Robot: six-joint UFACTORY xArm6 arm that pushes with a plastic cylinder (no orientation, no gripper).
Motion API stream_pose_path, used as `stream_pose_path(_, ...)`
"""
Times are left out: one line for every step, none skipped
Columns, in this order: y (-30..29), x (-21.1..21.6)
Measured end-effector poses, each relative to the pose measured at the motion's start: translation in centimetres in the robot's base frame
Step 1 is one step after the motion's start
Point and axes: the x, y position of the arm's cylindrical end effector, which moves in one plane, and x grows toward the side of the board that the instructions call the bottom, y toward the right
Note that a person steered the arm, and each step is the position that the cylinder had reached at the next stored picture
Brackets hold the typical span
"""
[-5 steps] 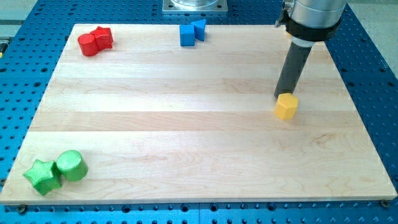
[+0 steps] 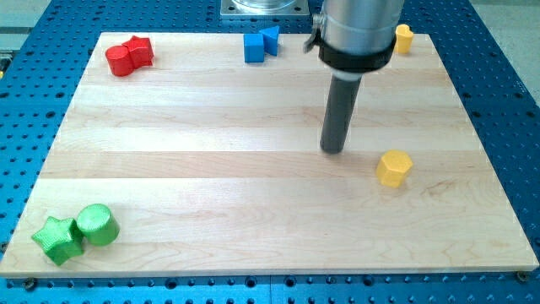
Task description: Place the yellow hexagon to the bottom left of the yellow heart
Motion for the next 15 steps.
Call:
stream_pose_path(-0.9,5.8)
stream_pose_path(-1.2,7.6)
stream_pose_path(-0.1,7.6)
stream_pose_path(2.6,7.7)
stream_pose_path(2.7,7.7)
stream_pose_path(5.6,5.7)
stream_pose_path(9.0,5.2)
stream_pose_path(8.7,5.7)
stream_pose_path(8.8,6.8)
stream_pose_path(8.8,2.6)
stream_pose_path(8.8,-3.4)
stream_pose_path(10.0,-7.7)
stream_pose_path(10.5,-7.6)
stream_pose_path(8.3,-4.9)
stream_pose_path(6.5,-0.8)
